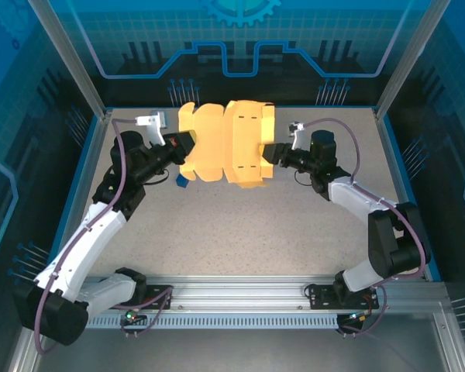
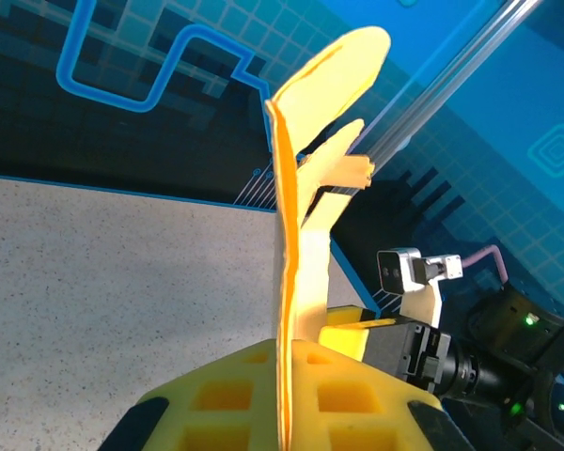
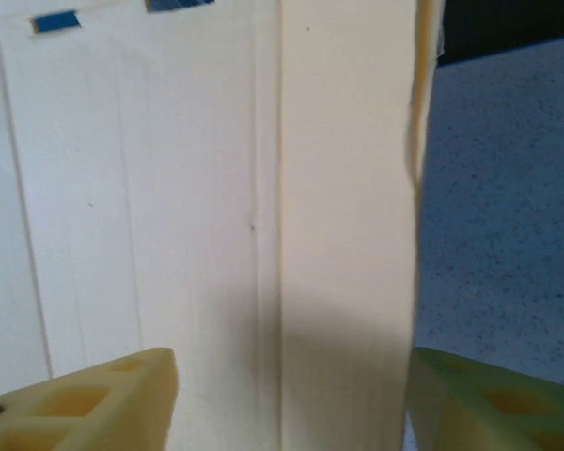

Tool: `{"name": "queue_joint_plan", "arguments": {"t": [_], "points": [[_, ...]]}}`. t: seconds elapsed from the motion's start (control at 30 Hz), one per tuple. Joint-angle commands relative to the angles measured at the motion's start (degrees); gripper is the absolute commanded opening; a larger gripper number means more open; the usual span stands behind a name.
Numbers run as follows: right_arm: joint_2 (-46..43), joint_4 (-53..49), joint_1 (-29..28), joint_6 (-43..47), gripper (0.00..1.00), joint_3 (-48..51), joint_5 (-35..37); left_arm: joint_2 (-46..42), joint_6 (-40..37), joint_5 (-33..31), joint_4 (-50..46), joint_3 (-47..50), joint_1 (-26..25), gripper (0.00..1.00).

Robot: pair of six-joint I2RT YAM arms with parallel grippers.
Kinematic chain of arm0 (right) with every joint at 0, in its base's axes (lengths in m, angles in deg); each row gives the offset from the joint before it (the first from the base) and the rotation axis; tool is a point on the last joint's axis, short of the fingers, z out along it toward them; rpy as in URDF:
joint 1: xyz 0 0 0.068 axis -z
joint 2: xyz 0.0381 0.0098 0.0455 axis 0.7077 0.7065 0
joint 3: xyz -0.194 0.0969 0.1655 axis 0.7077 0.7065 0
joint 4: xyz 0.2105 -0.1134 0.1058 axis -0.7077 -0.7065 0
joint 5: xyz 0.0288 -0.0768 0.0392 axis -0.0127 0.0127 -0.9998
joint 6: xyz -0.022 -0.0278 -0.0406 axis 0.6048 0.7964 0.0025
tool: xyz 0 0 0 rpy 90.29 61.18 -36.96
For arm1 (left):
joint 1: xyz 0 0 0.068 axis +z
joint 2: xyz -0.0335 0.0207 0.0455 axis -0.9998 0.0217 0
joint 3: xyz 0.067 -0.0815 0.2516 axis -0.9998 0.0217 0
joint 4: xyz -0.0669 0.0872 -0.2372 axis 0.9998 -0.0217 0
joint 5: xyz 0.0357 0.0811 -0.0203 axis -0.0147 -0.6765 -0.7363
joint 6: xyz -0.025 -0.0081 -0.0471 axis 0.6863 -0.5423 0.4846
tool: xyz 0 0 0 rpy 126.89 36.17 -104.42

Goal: Fold the paper box

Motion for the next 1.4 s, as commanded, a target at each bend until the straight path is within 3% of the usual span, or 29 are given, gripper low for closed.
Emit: {"name": "queue_joint_plan", "arguments": {"t": [0.0,0.13,0.37,0.43,0.63,0.8,0.93,1.2,1.37], "points": [[-0.2,5.8,0.75,-1.52,0.39,1.76,-1.75,-1.9,5.07,-0.52,5.61,2.3,1.37,0.0],[-1.11,5.17,0.99,-1.1,0.21,1.72,-0.04,-2.71,7.78,0.12,7.5,4.19,2.42,0.0],[-4.86,0.3,2.41,3.11,0.0,1.08,1.89,-3.73,8.87,0.22,7.17,7.81,2.84,0.0],[-6.49,-3.01,3.13,5.66,0.0,0.71,1.8,-3.74,8.68,0.27,6.55,9.38,3.0,0.23],[-11.7,-17.36,3.38,15.63,0.0,-3.68,3.42,-4.08,1.19,-2.35,0.46,12.0,3.16,0.5],[-15.37,-31.25,1.04,25.82,0.0,-8.26,5.78,-4.52,-8.02,-8.19,-9.48,9.92,3.24,0.65],[-16.76,-39.51,-2.63,32.05,0.0,-11.67,7.95,-4.73,-10.12,-8.42,-15.21,5.95,3.14,0.7],[-17.05,-52.48,-8.05,39.98,0.0,-18.13,5.64,-6.34,-8.35,2.95,-19.35,-1.8,3.12,0.73],[-16.02,-55.88,-8.47,42.38,0.0,-20.1,-0.09,-4.47,-22.87,8.95,-28.45,-8.3,3.11,0.76]]}}
